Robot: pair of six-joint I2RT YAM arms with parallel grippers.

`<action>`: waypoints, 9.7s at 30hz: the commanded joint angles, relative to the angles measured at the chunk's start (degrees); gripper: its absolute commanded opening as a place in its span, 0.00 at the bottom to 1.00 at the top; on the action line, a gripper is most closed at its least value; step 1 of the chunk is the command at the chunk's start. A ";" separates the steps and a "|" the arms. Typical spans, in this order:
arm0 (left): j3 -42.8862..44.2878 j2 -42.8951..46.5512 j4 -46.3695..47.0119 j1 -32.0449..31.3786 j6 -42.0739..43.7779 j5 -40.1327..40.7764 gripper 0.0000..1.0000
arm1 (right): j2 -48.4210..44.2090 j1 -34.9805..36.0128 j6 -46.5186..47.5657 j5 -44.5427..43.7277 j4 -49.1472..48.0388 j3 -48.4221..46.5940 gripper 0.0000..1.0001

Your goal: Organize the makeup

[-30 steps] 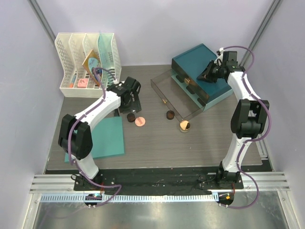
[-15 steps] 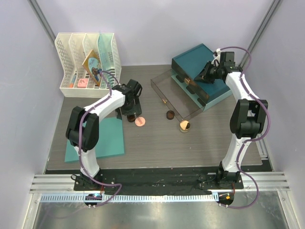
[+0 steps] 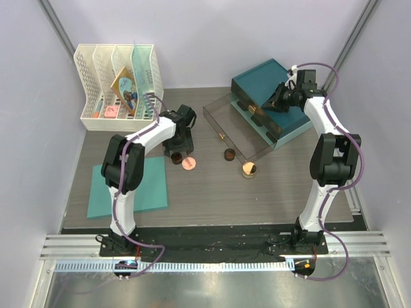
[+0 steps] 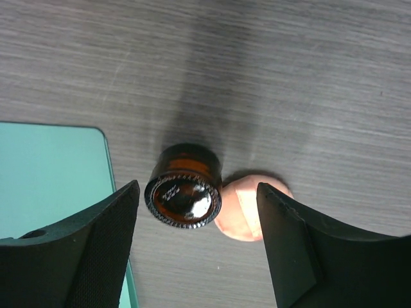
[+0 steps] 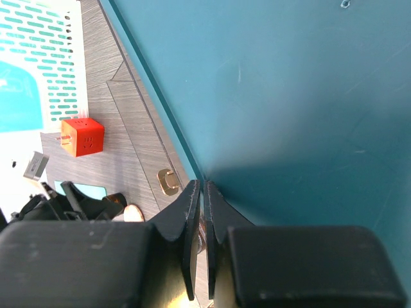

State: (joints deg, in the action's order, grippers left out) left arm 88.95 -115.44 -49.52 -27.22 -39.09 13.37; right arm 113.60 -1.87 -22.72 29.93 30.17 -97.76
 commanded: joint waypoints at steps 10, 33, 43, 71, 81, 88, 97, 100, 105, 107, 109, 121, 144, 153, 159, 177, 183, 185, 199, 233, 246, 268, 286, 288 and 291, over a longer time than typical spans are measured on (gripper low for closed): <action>1.06 -2.34 -0.49 0.68 1.91 -0.53 0.64 | 8.04 0.29 4.35 -10.42 18.17 4.33 0.14; 24.07 -2.07 -0.15 -0.28 -1.95 -12.13 0.00 | 8.21 0.29 4.26 -10.25 17.99 4.94 0.14; 44.10 -13.93 2.93 -4.94 -8.28 -20.39 0.00 | 7.95 0.29 4.17 -10.07 17.46 5.91 0.14; 49.31 -25.72 9.52 -12.06 -12.33 -26.55 0.61 | 7.51 0.29 4.18 -9.72 17.11 6.79 0.14; 39.59 -15.01 6.63 -12.33 -3.90 -24.89 0.68 | 7.16 0.29 4.18 -9.81 17.20 6.79 0.14; 24.97 -3.32 1.62 -14.17 8.06 -17.86 0.60 | 7.60 0.29 4.26 -9.72 17.11 6.70 0.14; 15.29 -3.56 2.76 -14.44 11.05 -16.62 0.62 | 7.51 0.29 4.26 -9.72 17.20 6.61 0.14; 15.64 -5.32 3.72 -14.61 11.05 -17.06 0.65 | 7.51 0.29 4.26 -9.81 17.29 6.61 0.14; 16.87 -8.39 6.18 -14.61 10.79 -17.58 0.68 | 7.51 0.29 4.35 -9.98 17.37 6.53 0.14; 17.83 -9.28 6.62 -14.61 10.53 -17.93 0.68 | 7.51 0.29 4.35 -10.07 17.38 6.52 0.14; 18.54 -10.68 7.07 -14.70 10.53 -18.46 0.68 | 7.51 0.29 4.44 -10.16 17.38 6.52 0.13; 23.20 -14.37 9.00 -15.93 9.82 -18.73 0.68 | 7.86 0.29 4.44 -10.33 17.46 6.52 0.14; 24.18 -19.04 8.03 -18.22 11.40 -9.15 0.01 | 7.60 0.29 4.61 -10.42 17.46 6.96 0.14; 16.78 -10.69 9.71 -18.04 13.86 -3.70 0.03 | 7.77 0.29 4.53 -10.25 17.46 6.88 0.14; 18.89 -9.02 7.86 -17.69 14.22 -0.89 0.48 | 7.51 0.29 4.44 -10.25 17.38 7.31 0.14; 35.40 -14.81 0.12 -1.61 7.55 -1.58 0.83 | 7.60 0.29 4.35 -9.98 17.20 7.58 0.14; 45.58 -22.88 -0.58 -0.20 6.13 -4.83 0.84 | 7.86 0.29 4.44 -10.07 17.20 7.58 0.14; 47.63 -24.57 -0.14 -0.11 5.26 -5.19 0.84 | 7.95 0.29 4.53 -10.16 17.20 7.49 0.14; 43.33 -25.98 15.85 3.31 -3.71 -6.15 0.85 | 8.83 0.29 4.88 -10.77 17.55 7.49 0.14; 47.45 -29.49 28.43 8.50 -4.68 -11.09 0.96 | 11.73 0.29 5.32 -12.53 18.43 6.44 0.14; 51.77 -34.50 22.71 8.59 -5.91 -6.33 0.85 | 14.36 0.29 5.58 -13.32 19.13 5.03 0.14; 56.52 -40.83 13.57 8.15 -8.19 -9.67 0.50 | 15.16 0.20 5.76 -12.79 19.48 4.85 0.14; 31.83 -22.75 4.51 7.63 -4.69 -15.04 0.34 | 14.46 0.11 5.67 -12.36 18.78 5.20 0.14; 28.85 -20.89 5.13 7.27 -3.63 -14.86 0.38 | 14.28 0.11 5.50 -12.27 18.69 5.29 0.14; 27.25 -18.34 5.83 6.83 -2.31 -14.86 0.45 | 13.84 0.11 5.41 -12.00 18.34 5.56 0.14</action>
State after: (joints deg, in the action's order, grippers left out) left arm 118.56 -138.12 -41.04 -19.55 -44.73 -0.75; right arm 117.82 -1.93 -22.68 32.29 29.98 -100.31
